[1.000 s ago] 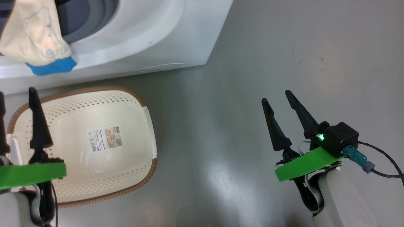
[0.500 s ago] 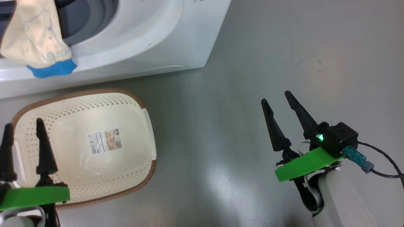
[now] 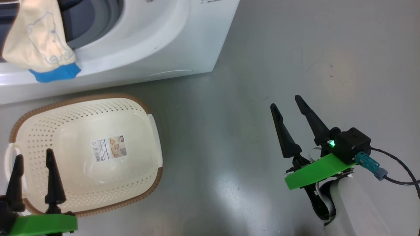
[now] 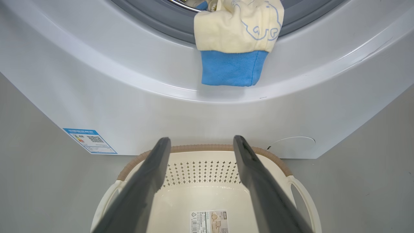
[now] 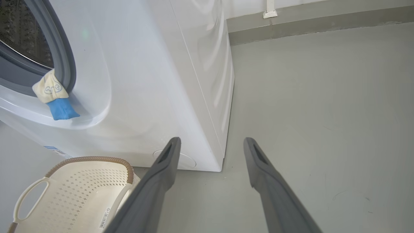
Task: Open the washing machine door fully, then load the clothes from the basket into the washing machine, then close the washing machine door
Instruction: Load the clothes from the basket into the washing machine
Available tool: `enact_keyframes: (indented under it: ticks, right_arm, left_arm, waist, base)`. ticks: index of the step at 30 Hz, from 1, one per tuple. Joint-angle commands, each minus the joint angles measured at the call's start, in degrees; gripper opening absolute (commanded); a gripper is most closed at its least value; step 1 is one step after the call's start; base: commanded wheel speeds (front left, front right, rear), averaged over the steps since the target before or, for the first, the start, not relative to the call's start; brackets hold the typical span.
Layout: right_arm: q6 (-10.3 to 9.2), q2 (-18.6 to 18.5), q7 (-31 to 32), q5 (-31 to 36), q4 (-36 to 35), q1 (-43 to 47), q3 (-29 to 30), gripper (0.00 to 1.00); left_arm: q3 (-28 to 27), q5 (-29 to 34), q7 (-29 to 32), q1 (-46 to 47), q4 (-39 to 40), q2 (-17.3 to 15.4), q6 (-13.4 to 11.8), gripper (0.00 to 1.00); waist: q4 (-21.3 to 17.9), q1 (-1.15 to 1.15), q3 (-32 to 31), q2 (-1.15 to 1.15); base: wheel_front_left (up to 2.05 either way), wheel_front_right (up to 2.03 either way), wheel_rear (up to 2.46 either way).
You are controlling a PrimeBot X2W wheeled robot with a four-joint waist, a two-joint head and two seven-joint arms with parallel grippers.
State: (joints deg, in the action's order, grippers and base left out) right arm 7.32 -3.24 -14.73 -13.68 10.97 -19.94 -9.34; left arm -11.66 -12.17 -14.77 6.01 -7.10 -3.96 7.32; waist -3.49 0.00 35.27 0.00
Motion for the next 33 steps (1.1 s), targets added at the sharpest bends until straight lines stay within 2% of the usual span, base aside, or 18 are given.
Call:
enact_keyframes:
  ticks: [1, 19, 28, 33]
  right_arm:
    - [0.17, 0.4, -0.3, 0.8, -1.0, 1.6, -1.4, 1.0]
    - [0.17, 0.4, -0.3, 0.5, -0.6, 1.4, -1.7, 1.0]
    - [0.17, 0.4, -0.3, 0.0, -0.4, 1.0, -2.3, 1.0]
    - [0.17, 0.4, -0.3, -0.4, -0.1, 1.1, -2.4, 1.0]
  left_arm:
    - [-2.2, 0.4, -0.2, -1.4, 1.0, -0.9, 0.2, 1.0]
    - [-0.1, -0.8, -0.2, 3.2, -1.2, -0.7, 0.2, 1.0]
    - [1.7, -2.0, -0.2, 9.0, -4.4, -3.0, 0.2, 1.0]
    - [3.2, -3.5, -0.2, 13.1, -9.3, -4.7, 0.2, 1.0]
  waist:
    - [0.0, 0.0, 0.0, 0.0]
    - [0.0, 0.0, -0.3, 0.0]
    - [-0.8, 0.0, -0.3, 0.0]
    - [-1.1, 0.0, -0.2, 0.0]
  base:
    - [0.0, 0.0, 0.0]
    - [0.0, 0.0, 0.0]
    - [0.0, 0.0, 0.0]
    - [0.0, 0.0, 0.0]
